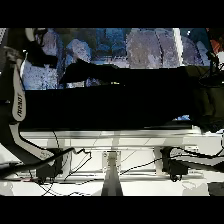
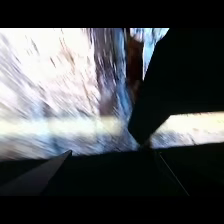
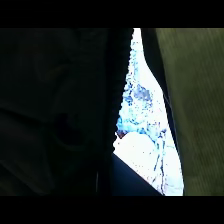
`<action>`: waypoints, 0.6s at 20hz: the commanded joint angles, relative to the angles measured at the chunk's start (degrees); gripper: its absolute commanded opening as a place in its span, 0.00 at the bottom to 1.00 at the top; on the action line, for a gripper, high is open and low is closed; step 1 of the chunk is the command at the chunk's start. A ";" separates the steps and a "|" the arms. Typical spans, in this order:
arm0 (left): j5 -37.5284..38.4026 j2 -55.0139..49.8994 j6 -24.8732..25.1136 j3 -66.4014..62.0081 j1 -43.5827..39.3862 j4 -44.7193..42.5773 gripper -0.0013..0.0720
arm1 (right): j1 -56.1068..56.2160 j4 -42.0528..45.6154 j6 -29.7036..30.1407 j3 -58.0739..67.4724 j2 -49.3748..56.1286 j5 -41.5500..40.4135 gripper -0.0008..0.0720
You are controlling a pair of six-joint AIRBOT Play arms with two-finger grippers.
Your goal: Fold the clothes and pants, and hang the long-sleeved shirts on hangers.
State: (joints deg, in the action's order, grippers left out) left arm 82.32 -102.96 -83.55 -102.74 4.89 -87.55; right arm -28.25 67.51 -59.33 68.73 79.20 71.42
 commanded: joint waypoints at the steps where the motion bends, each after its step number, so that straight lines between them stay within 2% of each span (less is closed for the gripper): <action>1: -6.51 -0.17 -2.45 9.94 8.37 17.51 0.77 | -0.15 -0.02 -0.09 0.00 -0.09 0.17 0.04; 3: -13.07 -0.20 -2.38 16.06 10.27 23.91 0.77 | -0.13 -0.20 -0.09 0.00 -0.09 0.15 0.04; 6: -21.86 -0.59 -1.31 21.51 9.46 28.72 0.75 | -0.13 -0.22 -0.09 0.00 -0.09 -0.35 0.04; 8: -24.33 -1.75 -1.11 21.99 7.61 31.30 0.74 | -0.13 -0.24 -0.09 0.00 -0.09 -0.52 0.04; 9: -24.87 -2.47 -1.05 21.99 6.47 30.97 0.64 | -0.13 -0.31 -0.11 0.00 -0.09 -0.52 0.04; 10: -25.77 -3.08 -1.03 21.99 5.62 31.01 0.49 | -0.13 -0.46 -0.15 0.00 -0.09 -0.46 0.04; 12: -27.63 -3.19 -0.85 21.79 5.09 31.04 0.02 | -0.13 -0.92 -0.17 0.00 -0.09 -0.50 0.04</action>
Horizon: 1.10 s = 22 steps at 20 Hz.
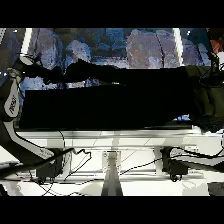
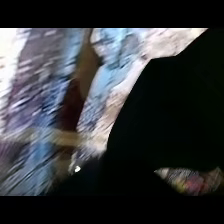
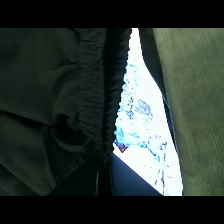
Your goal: Fold the clothes and pants, and hang the long-sleeved shirts on hangers.
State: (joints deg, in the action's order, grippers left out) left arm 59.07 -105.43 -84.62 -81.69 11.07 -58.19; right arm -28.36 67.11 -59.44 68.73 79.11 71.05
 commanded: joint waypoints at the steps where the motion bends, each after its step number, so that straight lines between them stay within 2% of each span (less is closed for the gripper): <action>1: -4.42 -0.26 0.42 0.02 -0.87 1.66 0.03 | -0.02 -0.55 -0.04 0.02 0.00 -0.15 0.04; 5: -0.26 6.08 4.31 -6.01 3.65 1.60 0.03 | -0.04 -0.72 -0.04 0.02 0.00 -3.43 0.04; 9: -0.04 16.85 4.52 -13.38 10.01 -2.10 0.03 | -0.04 -1.07 -0.07 0.02 0.00 -6.12 0.04; 12: -2.47 24.15 4.50 -13.99 13.53 -2.97 0.03 | -0.04 -1.07 -0.09 0.02 0.00 -6.32 0.04; 15: -0.52 27.82 4.50 -13.99 14.62 -8.37 0.03 | -0.04 -1.05 -0.07 0.02 0.00 -5.79 0.04; 22: 18.38 24.28 4.50 -13.49 14.56 -28.65 0.03 | -0.04 -1.07 -0.07 0.00 0.00 -4.66 0.04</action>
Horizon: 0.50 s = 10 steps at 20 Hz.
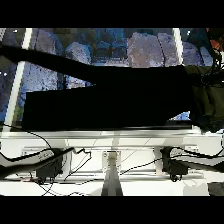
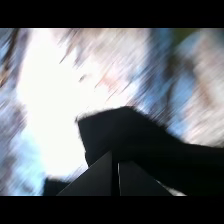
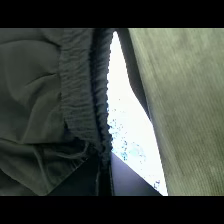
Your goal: Fold the clothes and pants, and hang the long-sleeved shirts on hangers.
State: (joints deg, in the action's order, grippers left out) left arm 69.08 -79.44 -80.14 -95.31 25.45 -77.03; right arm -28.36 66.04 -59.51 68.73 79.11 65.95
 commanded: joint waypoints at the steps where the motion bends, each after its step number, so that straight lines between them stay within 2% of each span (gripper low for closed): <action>1: 9.18 -3.26 0.02 0.15 0.17 -11.39 0.03 | -0.02 -0.13 0.00 0.00 0.00 0.39 0.04; 4: 5.88 -7.13 0.00 0.13 -0.13 -11.19 0.03 | -0.02 -3.32 0.00 0.00 0.00 -1.81 0.04; 7: -3.52 -8.59 -0.13 0.04 -1.57 -8.98 0.03 | 0.28 -7.54 -0.02 0.00 0.31 -7.82 0.04; 10: -15.82 -7.96 -6.16 -4.68 -2.97 -6.43 0.03 | 2.75 -7.80 -0.09 0.02 0.37 -14.71 0.04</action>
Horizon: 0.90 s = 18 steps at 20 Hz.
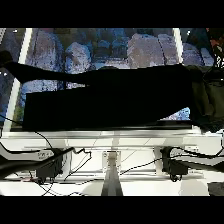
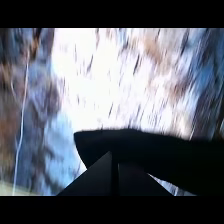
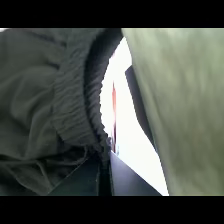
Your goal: Fold the clothes and pants, and hang the long-sleeved shirts on hangers.
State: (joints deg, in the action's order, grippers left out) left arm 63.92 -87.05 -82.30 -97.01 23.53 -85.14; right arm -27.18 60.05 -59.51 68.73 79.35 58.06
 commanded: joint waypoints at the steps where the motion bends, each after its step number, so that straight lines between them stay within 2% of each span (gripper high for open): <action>1: -12.09 -0.24 -4.07 -5.42 -1.49 1.60 0.03 | 2.73 -1.79 -0.07 0.00 0.13 -8.74 0.04; 4: -10.71 0.33 -4.07 -8.50 -1.68 1.03 0.03 | 6.23 -1.70 -0.07 0.02 0.72 -12.68 0.04; 8: -0.31 -1.25 -3.82 -0.13 -1.44 -7.28 0.03 | 9.01 -1.36 -0.09 0.02 3.39 -14.38 0.04; 13: -2.21 -4.81 -3.89 19.76 0.28 -8.09 0.03 | 8.98 2.36 -0.59 0.00 7.19 -15.39 0.04; 16: -2.51 -7.80 -3.91 22.01 1.73 -7.87 0.03 | 8.96 7.41 -4.11 0.52 7.06 -17.25 0.04; 18: -4.59 -8.24 -3.89 22.01 1.68 -7.87 0.03 | 8.96 11.37 -4.17 1.40 6.88 -16.81 0.04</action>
State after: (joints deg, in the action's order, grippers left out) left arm 61.08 -93.82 -86.17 -77.23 24.69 -92.75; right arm -18.28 65.63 -62.24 69.36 86.08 42.02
